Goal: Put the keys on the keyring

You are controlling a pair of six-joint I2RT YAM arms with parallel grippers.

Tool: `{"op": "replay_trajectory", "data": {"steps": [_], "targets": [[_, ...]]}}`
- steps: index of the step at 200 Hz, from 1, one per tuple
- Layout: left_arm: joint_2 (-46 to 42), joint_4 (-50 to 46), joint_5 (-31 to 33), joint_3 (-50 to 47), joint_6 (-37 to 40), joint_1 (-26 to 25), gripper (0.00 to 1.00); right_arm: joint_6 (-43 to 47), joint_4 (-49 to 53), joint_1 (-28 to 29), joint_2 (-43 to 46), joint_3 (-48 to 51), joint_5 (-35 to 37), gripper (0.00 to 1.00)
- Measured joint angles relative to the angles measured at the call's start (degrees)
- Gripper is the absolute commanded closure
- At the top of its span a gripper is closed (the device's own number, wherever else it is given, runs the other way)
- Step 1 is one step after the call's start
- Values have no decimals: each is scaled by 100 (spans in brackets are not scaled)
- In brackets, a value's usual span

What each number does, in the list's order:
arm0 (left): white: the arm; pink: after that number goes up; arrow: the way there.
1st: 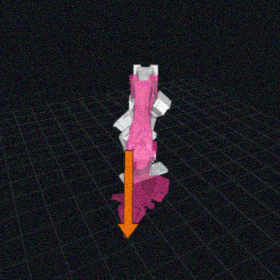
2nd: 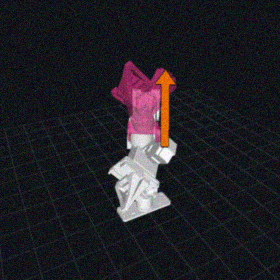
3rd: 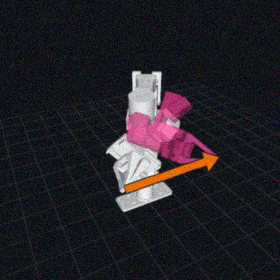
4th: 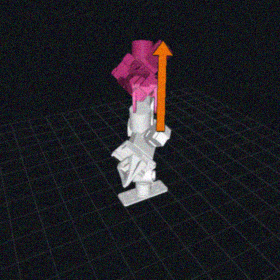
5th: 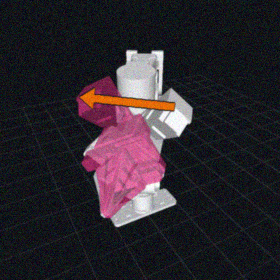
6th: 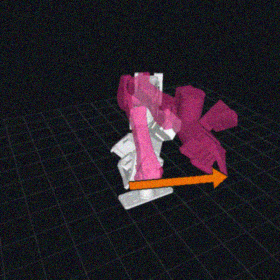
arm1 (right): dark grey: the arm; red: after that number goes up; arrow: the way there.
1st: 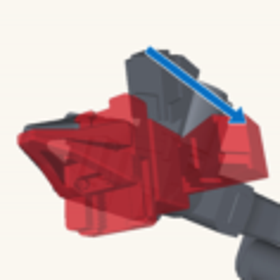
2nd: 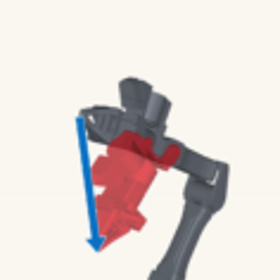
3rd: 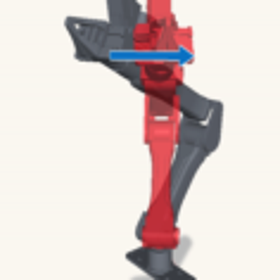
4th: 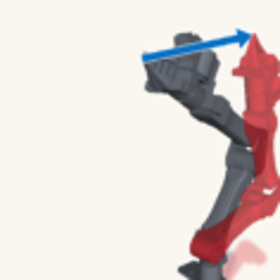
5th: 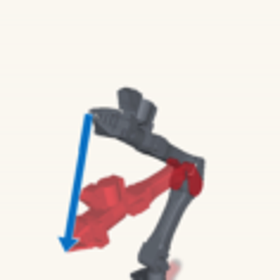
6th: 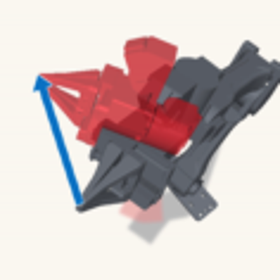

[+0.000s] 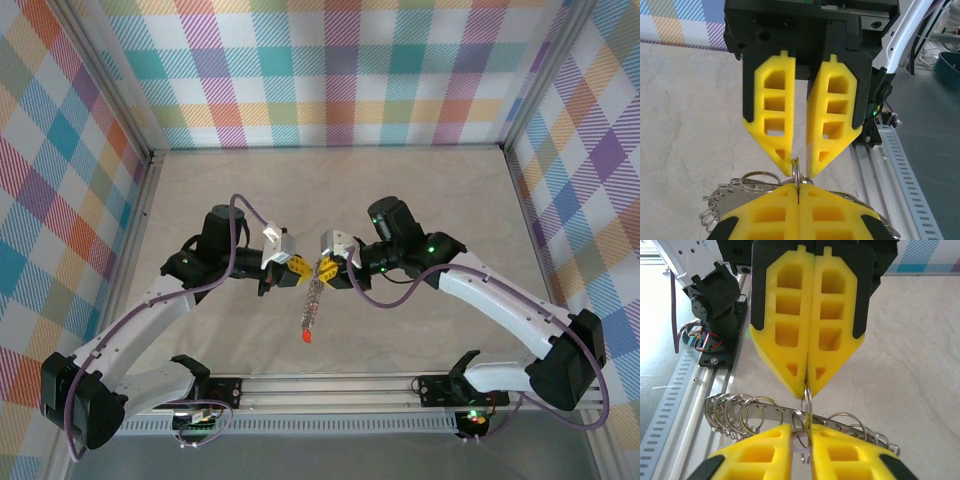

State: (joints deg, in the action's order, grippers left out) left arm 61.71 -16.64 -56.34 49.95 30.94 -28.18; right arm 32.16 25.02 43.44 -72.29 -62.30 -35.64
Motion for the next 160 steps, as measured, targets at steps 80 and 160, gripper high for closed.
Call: {"op": "replay_trajectory", "data": {"steps": [80,160], "targets": [[-7,570,2,-219,-511,22,100,-131,-243,2,-127,72,-28,85],[31,769,125,-332,-623,22,100,-168,-417,9,-538,17,-166,97]]}}
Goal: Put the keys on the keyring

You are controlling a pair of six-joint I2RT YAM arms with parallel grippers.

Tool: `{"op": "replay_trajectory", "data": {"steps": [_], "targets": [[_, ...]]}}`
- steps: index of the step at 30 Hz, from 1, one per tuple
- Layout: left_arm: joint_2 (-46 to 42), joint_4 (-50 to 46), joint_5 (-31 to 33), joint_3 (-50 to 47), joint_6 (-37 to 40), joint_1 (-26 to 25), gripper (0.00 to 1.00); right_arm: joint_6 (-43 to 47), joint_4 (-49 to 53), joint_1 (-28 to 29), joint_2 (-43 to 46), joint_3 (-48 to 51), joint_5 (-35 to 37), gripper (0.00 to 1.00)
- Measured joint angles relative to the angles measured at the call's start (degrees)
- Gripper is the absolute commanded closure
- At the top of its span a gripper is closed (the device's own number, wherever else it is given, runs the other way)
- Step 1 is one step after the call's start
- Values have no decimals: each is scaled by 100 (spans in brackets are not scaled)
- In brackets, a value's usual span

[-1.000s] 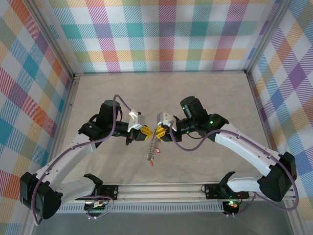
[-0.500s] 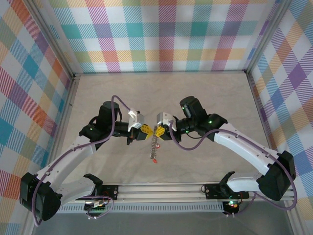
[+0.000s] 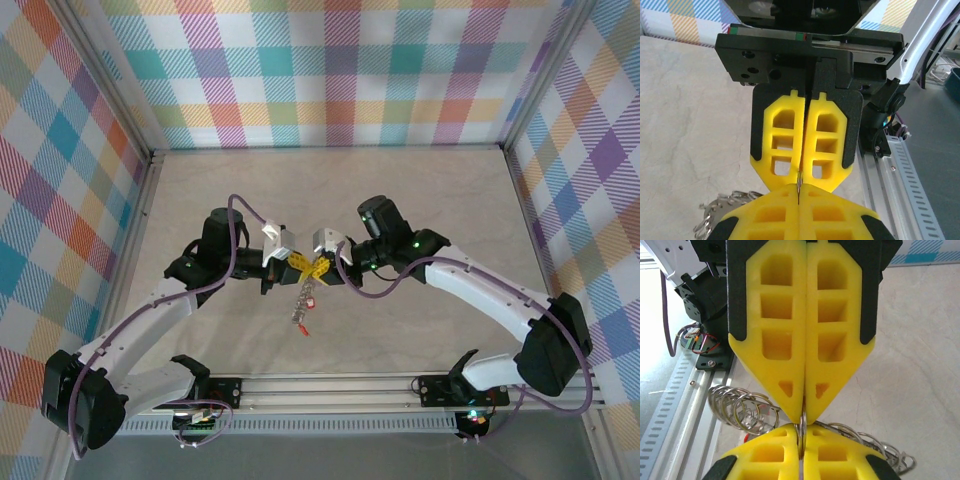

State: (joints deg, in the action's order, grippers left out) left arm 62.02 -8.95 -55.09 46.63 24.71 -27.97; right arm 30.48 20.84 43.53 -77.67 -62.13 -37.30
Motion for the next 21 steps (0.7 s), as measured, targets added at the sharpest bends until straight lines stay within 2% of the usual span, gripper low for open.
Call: {"op": "replay_trajectory", "data": {"steps": [2,5,8,14,21], "targets": [[-37,-20,33,0,20,0,100,4,7,0,2,-2,4,100],[-114,-129,107,2,142,0,100,37,24,9,11,-24,13,100],[-103,-684,120,197,509,-4,90,94,140,46,26,-35,42,100],[175,-1657,177,739,1082,-11,85,404,791,74,24,-363,214,100],[295,-1952,404,835,1158,-13,78,625,1235,136,-98,-684,343,100]]}}
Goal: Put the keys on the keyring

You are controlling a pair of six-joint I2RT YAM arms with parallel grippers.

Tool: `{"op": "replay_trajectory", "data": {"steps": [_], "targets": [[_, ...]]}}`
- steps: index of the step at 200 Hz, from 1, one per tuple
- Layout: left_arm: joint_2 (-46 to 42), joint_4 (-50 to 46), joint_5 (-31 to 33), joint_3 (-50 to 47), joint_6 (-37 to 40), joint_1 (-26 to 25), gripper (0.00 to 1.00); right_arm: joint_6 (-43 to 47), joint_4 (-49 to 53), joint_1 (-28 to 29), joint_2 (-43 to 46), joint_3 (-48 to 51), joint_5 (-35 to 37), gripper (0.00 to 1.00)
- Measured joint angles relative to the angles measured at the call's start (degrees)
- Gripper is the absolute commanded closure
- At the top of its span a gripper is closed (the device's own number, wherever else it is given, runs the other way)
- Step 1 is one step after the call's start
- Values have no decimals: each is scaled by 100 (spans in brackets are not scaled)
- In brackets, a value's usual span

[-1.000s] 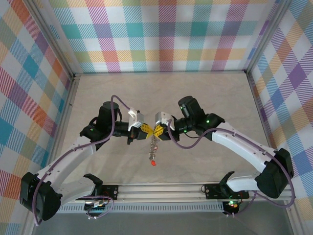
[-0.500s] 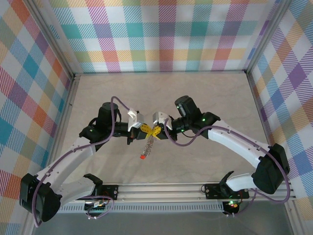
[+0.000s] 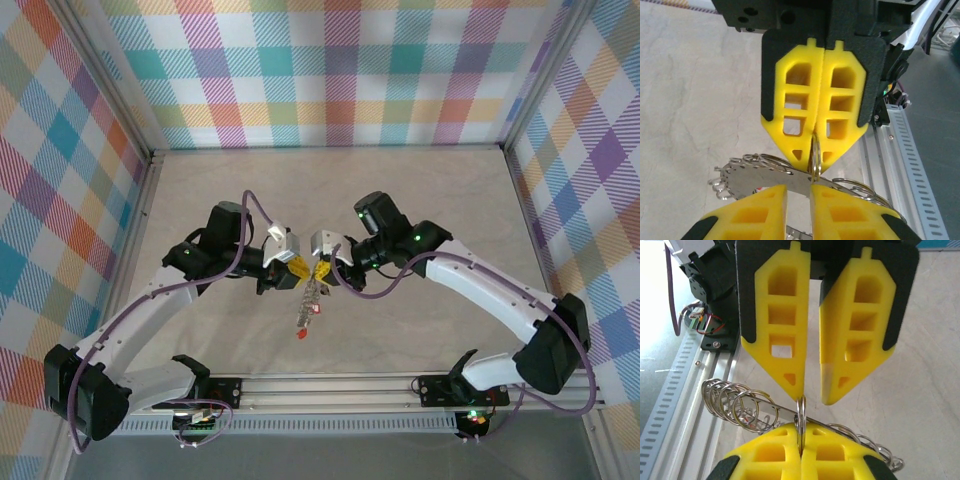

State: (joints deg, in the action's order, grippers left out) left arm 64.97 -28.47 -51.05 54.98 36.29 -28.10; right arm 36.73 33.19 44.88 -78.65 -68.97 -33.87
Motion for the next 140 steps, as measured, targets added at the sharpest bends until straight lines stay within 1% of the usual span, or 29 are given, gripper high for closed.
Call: {"op": "replay_trajectory", "data": {"steps": [15,67,116,125,140], "targets": [[0,-35,83,0,-26,-22,76,26,85,39,-52,-52,66,100],[33,-166,186,2,-63,-118,74,153,315,153,-173,-203,310,100],[57,-284,-59,70,74,-195,74,188,393,302,-267,-243,398,100],[57,-269,-120,81,81,-195,75,195,393,317,-267,-243,409,100],[59,-269,-195,98,92,-195,81,195,389,328,-267,-243,415,100]]}}
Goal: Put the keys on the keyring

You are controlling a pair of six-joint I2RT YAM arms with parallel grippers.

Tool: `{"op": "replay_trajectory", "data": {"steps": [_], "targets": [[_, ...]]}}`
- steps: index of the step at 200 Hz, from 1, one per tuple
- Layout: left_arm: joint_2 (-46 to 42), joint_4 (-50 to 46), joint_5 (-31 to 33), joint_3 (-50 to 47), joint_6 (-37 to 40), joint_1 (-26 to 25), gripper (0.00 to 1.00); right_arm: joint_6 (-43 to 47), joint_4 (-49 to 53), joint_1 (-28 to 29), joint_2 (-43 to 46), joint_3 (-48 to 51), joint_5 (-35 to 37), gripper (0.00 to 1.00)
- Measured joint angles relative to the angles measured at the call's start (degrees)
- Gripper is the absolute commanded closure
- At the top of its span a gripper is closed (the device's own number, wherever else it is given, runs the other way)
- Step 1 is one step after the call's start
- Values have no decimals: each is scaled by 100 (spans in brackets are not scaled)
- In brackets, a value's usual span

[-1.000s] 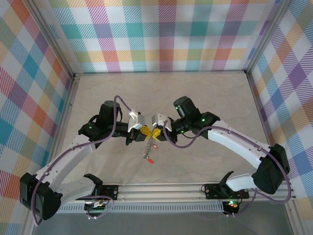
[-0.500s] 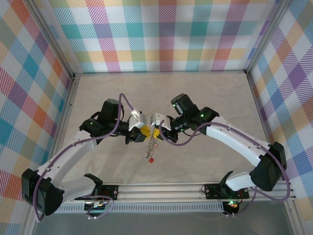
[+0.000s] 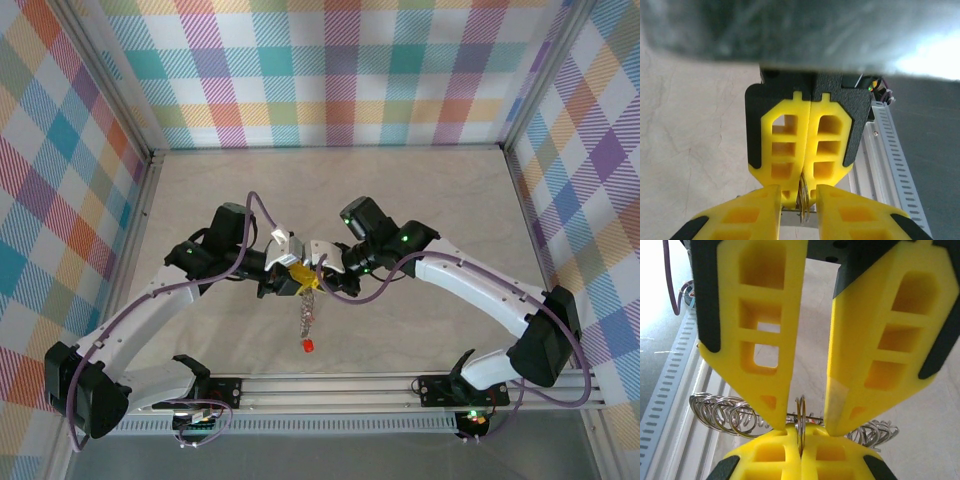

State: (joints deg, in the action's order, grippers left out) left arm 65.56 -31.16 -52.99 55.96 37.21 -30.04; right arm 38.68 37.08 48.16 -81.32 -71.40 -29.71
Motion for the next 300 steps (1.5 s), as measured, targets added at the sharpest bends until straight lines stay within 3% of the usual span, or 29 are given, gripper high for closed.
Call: {"op": "replay_trajectory", "data": {"steps": [48,86,108,123,167,181,196,300], "targets": [[105,-4,-15,66,55,-11,89,-2,-83,9,2,2,44,100],[114,-46,-4,74,225,-11,86,0,-98,9,4,4,83,100],[116,-127,17,74,376,-11,97,-4,-118,9,11,24,76,100],[127,-173,35,74,459,-11,100,-7,-131,15,15,55,79,100],[179,-203,7,87,586,-11,100,-4,-144,20,15,85,81,100],[177,-197,0,87,588,-11,100,-4,-151,20,26,96,83,89],[168,-170,-24,87,568,-9,100,-17,-269,22,85,186,101,85],[-321,428,-424,-229,240,98,100,-229,-997,20,695,835,315,82]]}}
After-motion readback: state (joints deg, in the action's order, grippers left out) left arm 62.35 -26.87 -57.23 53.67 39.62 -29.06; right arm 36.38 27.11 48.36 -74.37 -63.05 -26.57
